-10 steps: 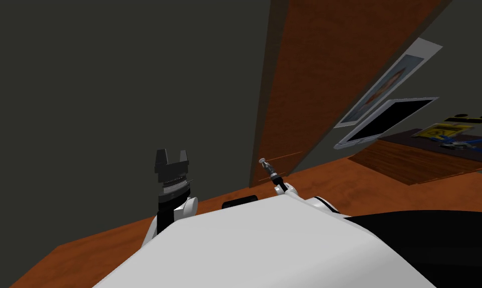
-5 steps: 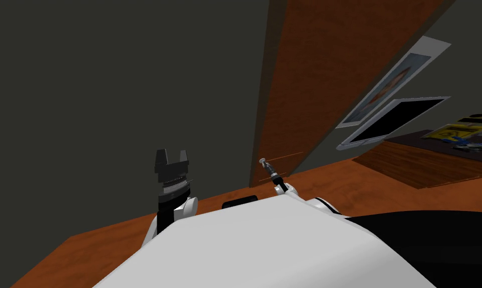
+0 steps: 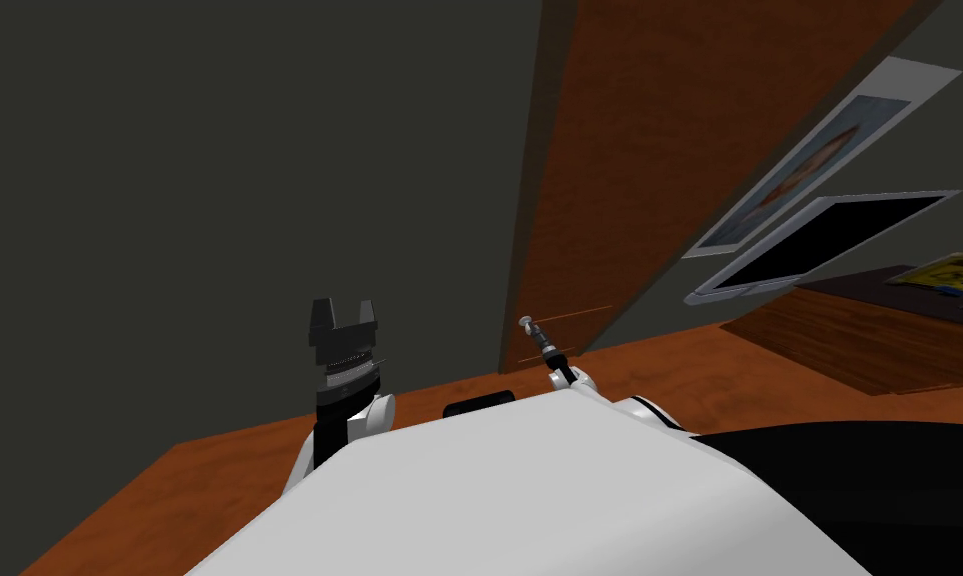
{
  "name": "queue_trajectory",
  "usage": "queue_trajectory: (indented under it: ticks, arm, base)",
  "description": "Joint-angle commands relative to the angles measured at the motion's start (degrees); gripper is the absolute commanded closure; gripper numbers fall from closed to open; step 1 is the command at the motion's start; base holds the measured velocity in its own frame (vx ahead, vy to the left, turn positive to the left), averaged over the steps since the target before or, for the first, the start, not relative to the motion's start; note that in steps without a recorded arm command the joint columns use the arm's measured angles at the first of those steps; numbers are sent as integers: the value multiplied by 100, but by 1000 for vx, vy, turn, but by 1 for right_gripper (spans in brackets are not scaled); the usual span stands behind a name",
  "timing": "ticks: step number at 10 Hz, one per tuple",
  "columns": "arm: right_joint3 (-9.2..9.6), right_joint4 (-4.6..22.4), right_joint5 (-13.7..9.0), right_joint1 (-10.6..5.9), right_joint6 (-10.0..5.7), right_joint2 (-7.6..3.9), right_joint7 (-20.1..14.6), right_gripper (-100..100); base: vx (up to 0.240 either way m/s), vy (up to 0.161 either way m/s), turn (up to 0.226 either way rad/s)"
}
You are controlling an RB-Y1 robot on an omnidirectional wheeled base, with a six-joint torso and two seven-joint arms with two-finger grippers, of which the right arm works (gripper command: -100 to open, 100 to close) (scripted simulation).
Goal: Pull the door open
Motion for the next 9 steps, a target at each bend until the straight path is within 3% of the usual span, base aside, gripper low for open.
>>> queue_trajectory:
  ticks: [1,4,6,9]
  arm:
    - [84,94,-52,-26,-41,117,-286,100]
    - [84,76,-52,-26,-41,117,-321,100]
    - [92,58,-220,-3,-9,116,-712,100]
    - [92,58,-220,-3,-9,116,-794,100]
  base:
    - [-35,-28,64]
    - [-19,-4,16]
    - [-37,-26,117]
    - [-23,-17,21]
